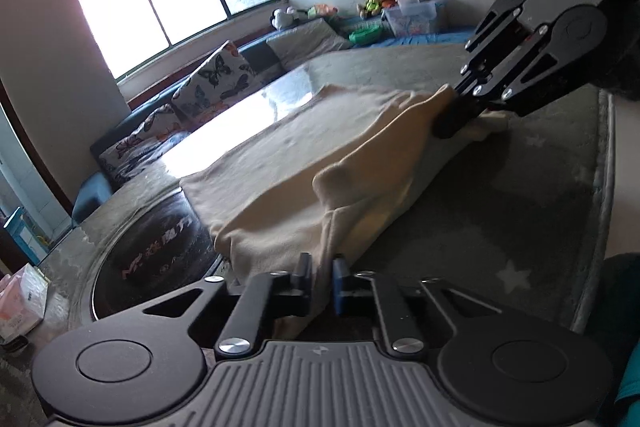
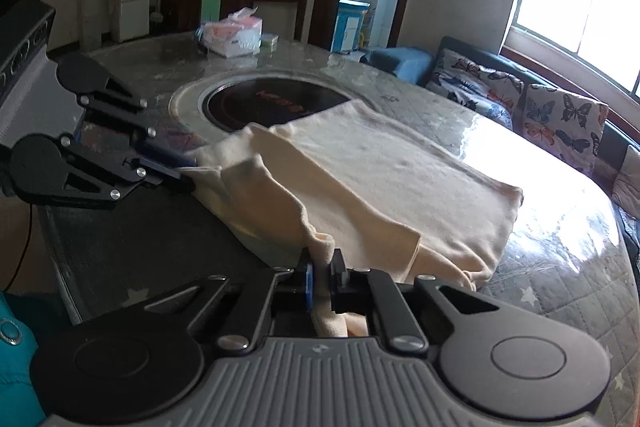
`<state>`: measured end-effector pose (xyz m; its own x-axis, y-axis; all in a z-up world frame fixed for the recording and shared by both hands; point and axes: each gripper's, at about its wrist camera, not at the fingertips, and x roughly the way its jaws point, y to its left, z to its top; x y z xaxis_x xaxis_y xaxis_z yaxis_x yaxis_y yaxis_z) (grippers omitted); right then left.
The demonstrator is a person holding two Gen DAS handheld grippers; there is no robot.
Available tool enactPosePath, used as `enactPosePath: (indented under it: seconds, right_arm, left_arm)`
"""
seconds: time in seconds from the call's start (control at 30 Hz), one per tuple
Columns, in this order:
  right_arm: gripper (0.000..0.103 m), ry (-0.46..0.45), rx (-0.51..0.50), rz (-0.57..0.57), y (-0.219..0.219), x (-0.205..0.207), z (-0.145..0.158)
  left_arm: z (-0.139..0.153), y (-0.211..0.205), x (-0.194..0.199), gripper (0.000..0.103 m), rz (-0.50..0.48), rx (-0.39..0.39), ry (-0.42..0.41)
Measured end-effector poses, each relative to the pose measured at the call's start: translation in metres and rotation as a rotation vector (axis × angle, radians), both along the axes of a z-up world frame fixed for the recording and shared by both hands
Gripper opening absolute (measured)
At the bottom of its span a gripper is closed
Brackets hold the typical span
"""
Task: Fold clothes
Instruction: 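Grasp the hem with the left gripper while the right gripper grasps the hem beside it, then lift the hem with both grippers and fold it toward the collar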
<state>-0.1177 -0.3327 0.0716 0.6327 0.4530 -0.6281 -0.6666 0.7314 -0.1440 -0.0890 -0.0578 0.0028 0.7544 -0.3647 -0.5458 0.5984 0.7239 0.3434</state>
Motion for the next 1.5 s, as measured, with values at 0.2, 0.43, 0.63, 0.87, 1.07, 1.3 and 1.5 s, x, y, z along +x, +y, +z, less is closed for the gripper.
enactPosePath:
  seconds: [0.2, 0.43, 0.63, 0.87, 1.07, 1.3, 1.5]
  right_arm:
    - [0.006, -0.046, 0.031, -0.006, -0.009, -0.014, 0.016]
    - [0.005, -0.073, 0.049, 0.025, -0.022, -0.047, 0.044]
    - [0.005, -0.065, 0.073, 0.047, -0.03, -0.069, 0.067]
    - [0.005, -0.058, 0.11, -0.01, -0.031, -0.028, 0.076]
    - [0.005, -0.043, 0.118, -0.059, -0.031, 0.035, 0.079]
    - [0.005, -0.002, 0.093, -0.128, -0.024, 0.119, 0.057]
    - [0.007, 0.066, 0.074, -0.211, -0.018, 0.166, 0.007]
  left_arm:
    - [0.013, -0.001, -0.015, 0.005, -0.023, -0.037, -0.022]
    - [0.04, 0.007, -0.051, 0.004, -0.072, -0.102, -0.011]
    - [0.053, 0.011, -0.057, 0.005, -0.067, -0.119, -0.015]
    - [0.064, 0.004, -0.006, 0.005, -0.014, -0.129, -0.061]
    - [0.065, -0.008, 0.06, 0.004, 0.025, -0.105, -0.081]
    - [0.031, -0.024, 0.136, 0.005, 0.115, -0.06, -0.018]
    - [-0.007, -0.029, 0.166, 0.009, 0.203, -0.03, 0.039]
